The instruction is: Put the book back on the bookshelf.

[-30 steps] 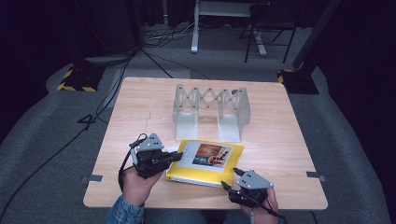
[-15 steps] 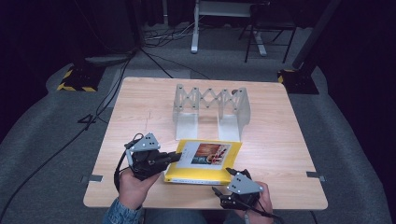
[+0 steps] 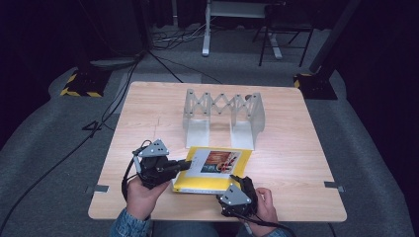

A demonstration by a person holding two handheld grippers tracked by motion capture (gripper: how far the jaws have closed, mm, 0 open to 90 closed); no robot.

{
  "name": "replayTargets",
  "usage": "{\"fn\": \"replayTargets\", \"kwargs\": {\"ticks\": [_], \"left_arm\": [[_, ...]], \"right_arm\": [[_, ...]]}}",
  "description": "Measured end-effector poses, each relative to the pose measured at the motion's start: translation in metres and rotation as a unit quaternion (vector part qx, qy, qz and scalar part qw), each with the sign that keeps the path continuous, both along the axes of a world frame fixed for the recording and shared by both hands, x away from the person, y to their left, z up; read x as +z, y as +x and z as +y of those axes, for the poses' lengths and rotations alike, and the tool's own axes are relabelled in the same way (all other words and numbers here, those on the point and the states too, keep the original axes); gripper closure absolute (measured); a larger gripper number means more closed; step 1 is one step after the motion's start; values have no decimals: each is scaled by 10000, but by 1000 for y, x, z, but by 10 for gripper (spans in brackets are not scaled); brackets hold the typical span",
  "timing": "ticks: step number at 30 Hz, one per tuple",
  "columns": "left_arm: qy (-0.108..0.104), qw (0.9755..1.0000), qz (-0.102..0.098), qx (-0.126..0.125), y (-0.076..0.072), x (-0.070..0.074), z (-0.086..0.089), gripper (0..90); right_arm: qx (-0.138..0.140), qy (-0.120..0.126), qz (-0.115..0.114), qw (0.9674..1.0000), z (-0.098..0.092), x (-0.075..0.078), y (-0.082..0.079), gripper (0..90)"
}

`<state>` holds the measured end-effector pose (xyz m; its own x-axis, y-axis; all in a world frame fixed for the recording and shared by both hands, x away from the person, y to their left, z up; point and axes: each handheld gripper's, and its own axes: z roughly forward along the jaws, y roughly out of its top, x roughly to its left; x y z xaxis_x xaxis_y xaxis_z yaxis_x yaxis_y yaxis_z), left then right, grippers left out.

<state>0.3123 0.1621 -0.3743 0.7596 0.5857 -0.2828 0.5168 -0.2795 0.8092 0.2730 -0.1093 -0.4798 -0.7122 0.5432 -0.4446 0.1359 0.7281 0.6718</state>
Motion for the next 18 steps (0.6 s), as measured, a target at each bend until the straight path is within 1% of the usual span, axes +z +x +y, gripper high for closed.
{"fn": "replayTargets", "kwargs": {"ticks": [2,6,8,9,10,11,13,16,18], "left_arm": [[-41,10000,67,18,3,-3,2,894],[-121,9997,214,52,9,-8,5,894],[-125,9996,213,101,10,-10,5,894],[-125,9996,213,101,10,-10,5,894],[-116,9997,197,108,11,-10,5,894],[-120,9996,217,117,12,-11,5,894],[-120,9996,240,126,14,-12,5,894],[-113,9995,284,104,18,-13,4,894],[-48,9996,258,100,20,-14,3,894]], "right_arm": [[-31,-112,-161,9998,4,-3,1,219],[-74,-243,-484,9985,11,-9,6,224],[-74,-347,-637,9973,15,-12,8,228],[-74,-347,-637,9973,15,-12,8,228],[-107,-523,-902,9945,19,-16,9,231],[-157,-560,-985,9934,21,-18,10,236],[-187,-623,-1102,9918,24,-21,11,243],[-232,-749,-1214,9895,27,-25,14,244],[-259,-861,-1340,9869,28,-28,17,243]]}}
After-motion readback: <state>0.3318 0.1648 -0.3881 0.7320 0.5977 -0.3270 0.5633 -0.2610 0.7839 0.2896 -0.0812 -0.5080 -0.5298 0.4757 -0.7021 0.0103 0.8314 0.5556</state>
